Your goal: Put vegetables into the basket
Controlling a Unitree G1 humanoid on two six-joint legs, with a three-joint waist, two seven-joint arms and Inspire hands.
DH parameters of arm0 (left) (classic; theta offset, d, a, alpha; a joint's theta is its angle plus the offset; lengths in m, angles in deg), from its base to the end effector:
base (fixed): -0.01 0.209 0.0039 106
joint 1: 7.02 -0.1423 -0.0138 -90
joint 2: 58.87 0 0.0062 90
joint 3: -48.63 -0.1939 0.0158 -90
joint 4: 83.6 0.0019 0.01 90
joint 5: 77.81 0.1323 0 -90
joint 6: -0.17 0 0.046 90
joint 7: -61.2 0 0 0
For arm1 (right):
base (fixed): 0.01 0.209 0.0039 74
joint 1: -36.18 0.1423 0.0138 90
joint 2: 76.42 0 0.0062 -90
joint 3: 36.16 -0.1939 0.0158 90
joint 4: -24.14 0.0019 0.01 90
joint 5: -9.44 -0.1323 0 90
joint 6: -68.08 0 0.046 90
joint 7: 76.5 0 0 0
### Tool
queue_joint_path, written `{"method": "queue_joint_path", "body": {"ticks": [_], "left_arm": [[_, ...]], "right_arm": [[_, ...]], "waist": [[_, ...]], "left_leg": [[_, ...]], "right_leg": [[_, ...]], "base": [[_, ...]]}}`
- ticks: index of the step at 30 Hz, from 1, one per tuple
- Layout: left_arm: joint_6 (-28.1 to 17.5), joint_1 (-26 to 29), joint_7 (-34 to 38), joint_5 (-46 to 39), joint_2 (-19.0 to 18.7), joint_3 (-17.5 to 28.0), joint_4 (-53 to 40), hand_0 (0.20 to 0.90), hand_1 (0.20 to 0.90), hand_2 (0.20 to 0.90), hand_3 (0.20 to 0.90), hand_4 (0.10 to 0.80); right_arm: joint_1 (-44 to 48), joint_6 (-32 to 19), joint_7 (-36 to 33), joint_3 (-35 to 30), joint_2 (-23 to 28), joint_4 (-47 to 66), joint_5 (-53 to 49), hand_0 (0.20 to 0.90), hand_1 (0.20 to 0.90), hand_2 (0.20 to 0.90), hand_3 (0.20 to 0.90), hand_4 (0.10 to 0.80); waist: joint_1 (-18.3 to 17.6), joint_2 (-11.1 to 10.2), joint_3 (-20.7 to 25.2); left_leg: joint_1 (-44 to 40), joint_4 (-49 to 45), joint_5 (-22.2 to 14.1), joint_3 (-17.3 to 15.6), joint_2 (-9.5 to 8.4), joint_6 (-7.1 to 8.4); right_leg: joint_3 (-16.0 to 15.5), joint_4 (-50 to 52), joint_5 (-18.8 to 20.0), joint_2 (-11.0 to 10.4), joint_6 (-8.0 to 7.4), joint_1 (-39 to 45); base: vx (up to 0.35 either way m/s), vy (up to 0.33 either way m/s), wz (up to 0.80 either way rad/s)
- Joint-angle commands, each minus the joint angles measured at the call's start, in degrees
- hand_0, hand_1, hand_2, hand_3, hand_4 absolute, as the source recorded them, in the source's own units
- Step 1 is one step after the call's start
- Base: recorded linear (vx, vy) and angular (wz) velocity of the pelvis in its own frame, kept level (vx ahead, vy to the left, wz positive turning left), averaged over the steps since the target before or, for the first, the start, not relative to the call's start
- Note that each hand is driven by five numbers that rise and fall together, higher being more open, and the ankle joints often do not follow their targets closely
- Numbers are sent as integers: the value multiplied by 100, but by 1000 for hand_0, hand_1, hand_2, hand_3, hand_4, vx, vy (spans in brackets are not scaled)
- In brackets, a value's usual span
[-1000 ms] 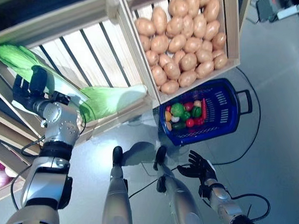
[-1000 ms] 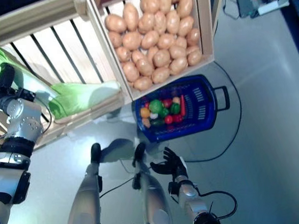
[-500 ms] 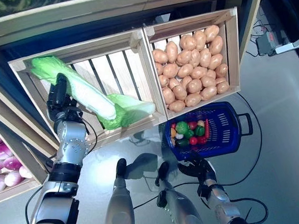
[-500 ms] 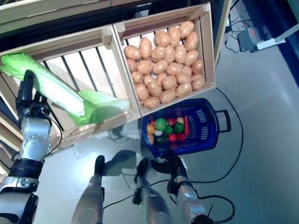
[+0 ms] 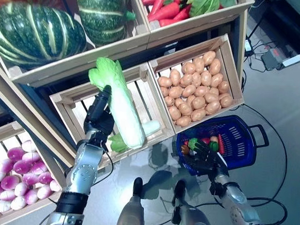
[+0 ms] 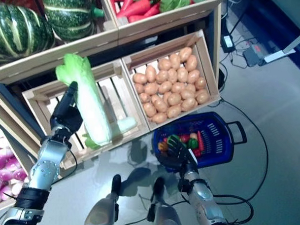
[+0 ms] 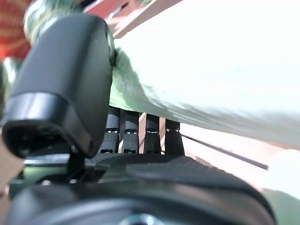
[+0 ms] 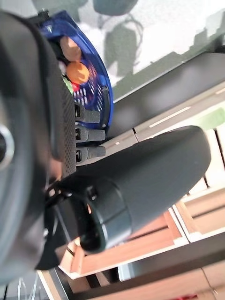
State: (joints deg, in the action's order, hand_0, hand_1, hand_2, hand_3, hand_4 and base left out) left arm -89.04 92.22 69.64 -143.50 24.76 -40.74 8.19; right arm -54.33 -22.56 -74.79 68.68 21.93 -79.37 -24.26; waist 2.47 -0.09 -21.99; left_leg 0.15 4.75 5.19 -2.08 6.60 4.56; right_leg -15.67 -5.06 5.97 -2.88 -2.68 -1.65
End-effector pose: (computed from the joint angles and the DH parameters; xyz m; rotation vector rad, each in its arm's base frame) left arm 0.2306 0.2199 0.0773 -0.7611 -0.0465 0.0641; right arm 0.1829 -0.2059 -0.0060 0.1374 0.3257 0.1377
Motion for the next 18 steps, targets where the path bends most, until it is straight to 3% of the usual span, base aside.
{"method": "queue_joint_path", "body": {"ticks": [1, 11, 18], "left_arm": [[-191, 17, -888, 599, -80, -71, -392, 300, 300, 300, 300, 400], [-277, -133, -1325, 1102, -235, -362, -351, 300, 300, 300, 300, 400], [-419, -26, -1435, 1252, -226, -720, -252, 300, 300, 300, 300, 400]], "right_arm": [[-177, 241, 750, -83, 218, 763, 8, 900, 900, 900, 900, 800], [90, 1948, 1790, -137, 700, 1427, -1364, 900, 900, 900, 900, 800], [321, 2679, 2159, 218, 670, 1707, -2172, 900, 900, 900, 900, 800]], "waist": [[0, -234, 875], [5, -270, 1170], [31, -313, 1314]], "left_leg": [[55, 23, 22, -18, -182, 49], [-138, 25, -63, -32, -124, 106], [-277, 25, -154, -22, -107, 97]], "right_leg": [[-19, 6, -313, -345, -288, 577], [-10, 6, -296, -378, -342, 696], [-7, 6, -350, -362, -348, 808]], "base": [[73, 7, -3], [40, 11, -3], [27, -4, -2]]}}
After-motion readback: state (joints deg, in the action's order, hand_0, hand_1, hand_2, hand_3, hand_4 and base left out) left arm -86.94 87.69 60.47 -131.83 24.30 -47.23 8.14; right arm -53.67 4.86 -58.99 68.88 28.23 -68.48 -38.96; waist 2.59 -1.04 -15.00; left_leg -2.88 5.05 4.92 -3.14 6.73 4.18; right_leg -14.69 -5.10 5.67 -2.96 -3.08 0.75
